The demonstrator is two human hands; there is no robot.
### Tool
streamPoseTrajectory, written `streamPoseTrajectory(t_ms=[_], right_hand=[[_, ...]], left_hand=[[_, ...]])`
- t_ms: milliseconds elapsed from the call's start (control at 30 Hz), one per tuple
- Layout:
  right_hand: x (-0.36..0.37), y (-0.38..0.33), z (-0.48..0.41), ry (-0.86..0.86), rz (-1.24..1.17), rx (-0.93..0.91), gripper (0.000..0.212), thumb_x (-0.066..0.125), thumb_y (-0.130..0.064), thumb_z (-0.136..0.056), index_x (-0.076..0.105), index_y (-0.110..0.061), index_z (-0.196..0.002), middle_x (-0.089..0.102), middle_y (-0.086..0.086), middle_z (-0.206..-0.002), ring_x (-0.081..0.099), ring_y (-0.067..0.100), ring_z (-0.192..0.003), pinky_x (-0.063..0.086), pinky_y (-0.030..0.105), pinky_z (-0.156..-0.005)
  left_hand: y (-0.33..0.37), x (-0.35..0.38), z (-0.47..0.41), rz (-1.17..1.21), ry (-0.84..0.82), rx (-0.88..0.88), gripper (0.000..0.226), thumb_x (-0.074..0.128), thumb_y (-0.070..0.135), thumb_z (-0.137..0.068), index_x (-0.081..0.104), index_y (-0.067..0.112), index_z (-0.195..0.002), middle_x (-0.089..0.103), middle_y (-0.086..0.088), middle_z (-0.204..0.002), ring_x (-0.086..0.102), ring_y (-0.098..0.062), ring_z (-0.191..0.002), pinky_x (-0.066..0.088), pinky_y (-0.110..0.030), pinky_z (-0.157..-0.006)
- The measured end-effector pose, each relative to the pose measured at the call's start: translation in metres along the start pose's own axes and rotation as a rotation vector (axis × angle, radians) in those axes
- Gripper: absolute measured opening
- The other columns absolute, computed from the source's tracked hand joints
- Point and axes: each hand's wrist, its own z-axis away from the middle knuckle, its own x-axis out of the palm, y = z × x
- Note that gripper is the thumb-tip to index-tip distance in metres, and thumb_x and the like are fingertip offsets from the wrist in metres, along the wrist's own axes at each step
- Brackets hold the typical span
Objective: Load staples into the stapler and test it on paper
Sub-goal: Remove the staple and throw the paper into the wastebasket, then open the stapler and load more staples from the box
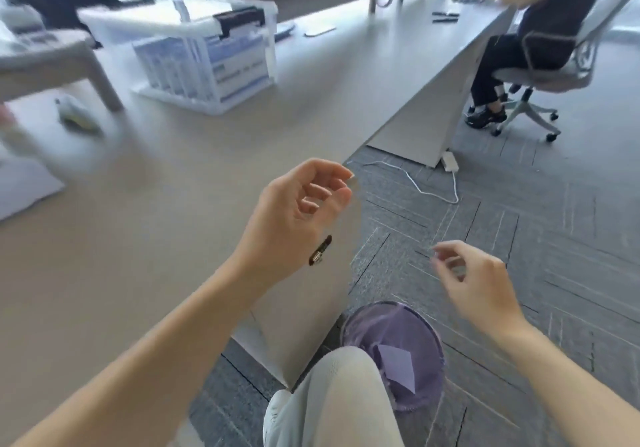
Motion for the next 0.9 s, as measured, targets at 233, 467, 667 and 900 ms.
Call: streamPoseTrajectory(t_ms=[233, 467, 667, 900], right_hand=[[-0.078, -0.204, -0.017, 0.033, -0.246, -0.393, 0.024, 0.075, -0.024, -0.094, 0.07, -0.025, -0.117, 0.074, -0.016, -0.095, 0.071, -0.003, -0.091, 0.055, 0.006, -0.07], [-0.03, -0.376, 0.018, -0.172, -0.496, -0.668, 0.038, 0.067, -0.044, -0.089, 0.065, -0.034, -0.125, 0.074, -0.019, -0.099, 0.071, -0.003, -0.095, 0.056, 0.008, -0.072], [0.067, -0.479, 0.057, -0.378, -0.589, -0.831, 0.03, 0.076, -0.029, -0.093, 0.068, -0.031, -0.122, 0.074, -0.015, -0.095, 0.072, 0.001, -0.092, 0.055, 0.013, -0.066], [0.158, -0.55, 0.113, -0.687, -0.541, -1.029, 0.043, 0.079, -0.039, -0.088, 0.064, -0.033, -0.128, 0.071, -0.017, -0.105, 0.068, 0.003, -0.103, 0.058, 0.019, -0.077]], left_hand=[[0.085, -0.135, 0.043, -0.098, 0.206, 0.066, 0.021, 0.071, 0.02, -0.097, 0.069, 0.034, -0.111, 0.072, 0.001, -0.098, 0.069, -0.03, -0.089, 0.058, -0.046, -0.082], [0.101, -0.277, 0.136, -0.322, 0.394, -0.038, 0.028, 0.068, 0.024, -0.097, 0.061, 0.037, -0.121, 0.069, 0.012, -0.098, 0.068, -0.014, -0.087, 0.05, -0.021, -0.077], [0.096, -0.366, 0.228, -0.533, 0.484, -0.219, 0.022, 0.067, 0.032, -0.098, 0.062, 0.038, -0.12, 0.069, 0.013, -0.105, 0.065, -0.005, -0.096, 0.053, -0.022, -0.082], [0.071, -0.425, 0.321, -0.758, 0.319, -0.559, 0.045, 0.084, 0.048, -0.079, 0.064, 0.038, -0.119, 0.066, 0.022, -0.109, 0.06, 0.006, -0.105, 0.049, -0.013, -0.085]])
